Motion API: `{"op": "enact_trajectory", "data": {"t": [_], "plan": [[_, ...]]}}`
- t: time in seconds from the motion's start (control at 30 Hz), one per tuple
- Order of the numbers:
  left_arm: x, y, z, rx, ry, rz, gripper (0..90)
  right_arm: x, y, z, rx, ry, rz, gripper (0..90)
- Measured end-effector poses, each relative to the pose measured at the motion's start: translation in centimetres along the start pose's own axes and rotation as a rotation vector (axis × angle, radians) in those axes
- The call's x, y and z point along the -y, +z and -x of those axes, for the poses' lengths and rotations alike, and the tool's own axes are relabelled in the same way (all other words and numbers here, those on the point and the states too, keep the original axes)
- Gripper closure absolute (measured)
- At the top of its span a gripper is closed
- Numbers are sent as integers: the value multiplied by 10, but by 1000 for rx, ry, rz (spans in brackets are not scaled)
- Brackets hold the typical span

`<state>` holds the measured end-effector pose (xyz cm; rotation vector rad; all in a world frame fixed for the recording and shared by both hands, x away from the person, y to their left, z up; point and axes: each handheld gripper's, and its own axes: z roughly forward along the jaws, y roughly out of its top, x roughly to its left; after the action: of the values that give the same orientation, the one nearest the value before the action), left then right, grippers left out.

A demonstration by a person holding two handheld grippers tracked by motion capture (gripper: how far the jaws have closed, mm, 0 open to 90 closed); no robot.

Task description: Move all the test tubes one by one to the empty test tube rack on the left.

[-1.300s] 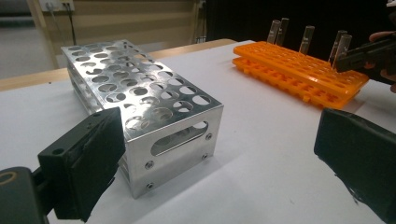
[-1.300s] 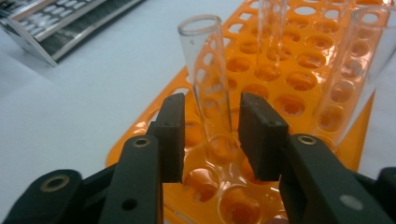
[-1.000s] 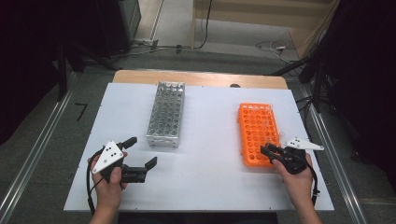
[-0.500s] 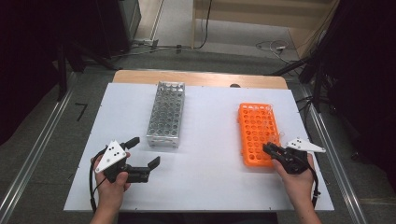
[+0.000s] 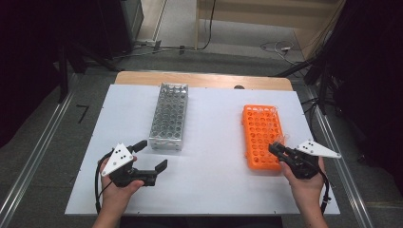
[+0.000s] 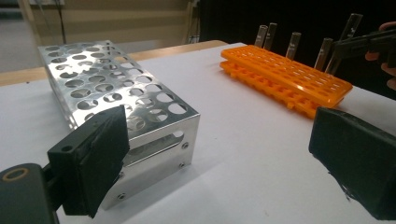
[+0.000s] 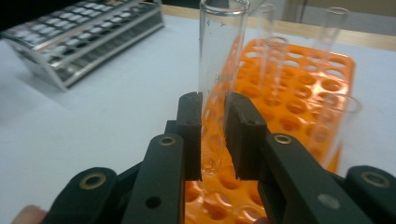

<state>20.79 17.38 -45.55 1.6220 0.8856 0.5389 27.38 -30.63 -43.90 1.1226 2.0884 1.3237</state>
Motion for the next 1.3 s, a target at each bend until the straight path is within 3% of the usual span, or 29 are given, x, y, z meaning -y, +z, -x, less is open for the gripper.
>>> {"op": "enact_trajectory", "data": {"t": [0.3, 0.4, 0.43, 1.03, 1.1, 1.27, 1.3], "plan": [[-6, 7, 16, -23, -8, -15, 173, -5, 7, -26, -119, -46, 0, 737], [-7, 8, 18, -4, -16, -18, 189, -6, 12, -37, -157, -58, -8, 737], [-7, 10, 21, 17, -21, -22, 193, -6, 13, -41, -170, -65, -12, 737], [-14, 25, 48, 150, -14, -51, 365, -2, 43, -115, -342, -208, -93, 738], [-16, 29, 54, 194, 0, -60, 403, -1, 46, -122, -357, -220, -102, 737], [-18, 34, 65, 249, 21, -72, 452, 0, 52, -140, -389, -248, -122, 738], [-18, 37, 71, 280, 23, -80, 462, 1, 53, -143, -396, -255, -121, 738]]}}
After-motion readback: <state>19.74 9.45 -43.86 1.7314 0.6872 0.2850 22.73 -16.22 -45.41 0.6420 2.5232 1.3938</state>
